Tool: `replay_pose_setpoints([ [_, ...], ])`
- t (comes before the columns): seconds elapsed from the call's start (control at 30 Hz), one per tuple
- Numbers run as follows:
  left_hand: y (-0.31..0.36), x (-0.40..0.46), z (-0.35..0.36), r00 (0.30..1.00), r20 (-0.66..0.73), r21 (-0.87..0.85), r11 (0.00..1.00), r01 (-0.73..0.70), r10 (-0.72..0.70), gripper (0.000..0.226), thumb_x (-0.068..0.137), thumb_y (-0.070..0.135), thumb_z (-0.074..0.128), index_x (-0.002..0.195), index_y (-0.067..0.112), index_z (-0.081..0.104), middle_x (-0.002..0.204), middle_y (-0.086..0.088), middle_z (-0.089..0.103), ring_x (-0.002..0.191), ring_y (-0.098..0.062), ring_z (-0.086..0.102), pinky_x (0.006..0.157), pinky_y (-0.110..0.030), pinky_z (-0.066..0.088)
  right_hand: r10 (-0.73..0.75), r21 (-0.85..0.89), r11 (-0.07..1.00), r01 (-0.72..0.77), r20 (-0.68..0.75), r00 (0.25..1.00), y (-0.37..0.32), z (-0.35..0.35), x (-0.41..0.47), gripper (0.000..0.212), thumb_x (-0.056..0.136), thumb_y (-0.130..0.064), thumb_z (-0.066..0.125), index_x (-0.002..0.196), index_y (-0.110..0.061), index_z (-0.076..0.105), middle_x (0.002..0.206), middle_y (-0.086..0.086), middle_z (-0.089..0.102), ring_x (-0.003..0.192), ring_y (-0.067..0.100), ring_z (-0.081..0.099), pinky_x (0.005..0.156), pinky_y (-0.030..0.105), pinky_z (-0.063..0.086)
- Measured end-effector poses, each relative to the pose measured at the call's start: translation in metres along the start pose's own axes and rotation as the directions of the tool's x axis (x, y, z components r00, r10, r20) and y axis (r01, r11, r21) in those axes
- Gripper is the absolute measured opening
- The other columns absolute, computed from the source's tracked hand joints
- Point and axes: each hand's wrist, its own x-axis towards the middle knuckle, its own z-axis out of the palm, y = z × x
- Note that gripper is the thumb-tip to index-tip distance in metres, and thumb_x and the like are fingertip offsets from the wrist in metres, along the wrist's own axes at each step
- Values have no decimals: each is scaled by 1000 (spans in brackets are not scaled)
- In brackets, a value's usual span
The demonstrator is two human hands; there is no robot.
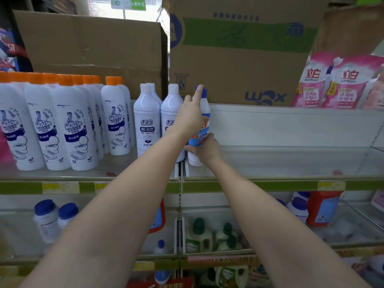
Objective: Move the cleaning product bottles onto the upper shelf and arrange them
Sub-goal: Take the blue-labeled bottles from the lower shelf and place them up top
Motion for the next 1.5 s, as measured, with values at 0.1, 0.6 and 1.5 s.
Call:
replay_pose_setpoints([
  [0.1,6,-8,-2,1000,-10,75,997,-9,10,93,94,8,63,161,27,2,120,-14,48,96,-30,56,81,-41,53,33,7,999,-33,27,999,-7,-2,-6,76,80,-39,84,131,-4,41,137,14,55,124,31,56,84,32,42],
  [0.6,19,-75,-8,999,36,151,988,29,-35,2,89,12,54,90,11,53,93,-14,64,84,-35,59,65,-36,45,13,-18,1000,-14,-31,999,13,-35,-74,16,91,-15,62,104,-9,57,113,13,65,108,33,60,77,30,40],
  [1.5,34,-221,235,704,674,192,974,124,-223,7,95,21,60,90,18,58,90,-2,64,78,-16,63,70,-32,55,432,-81,899,-431,-4,902,274,-113,-198,11,93,-17,65,90,-24,56,93,-4,64,84,12,63,75,30,54],
])
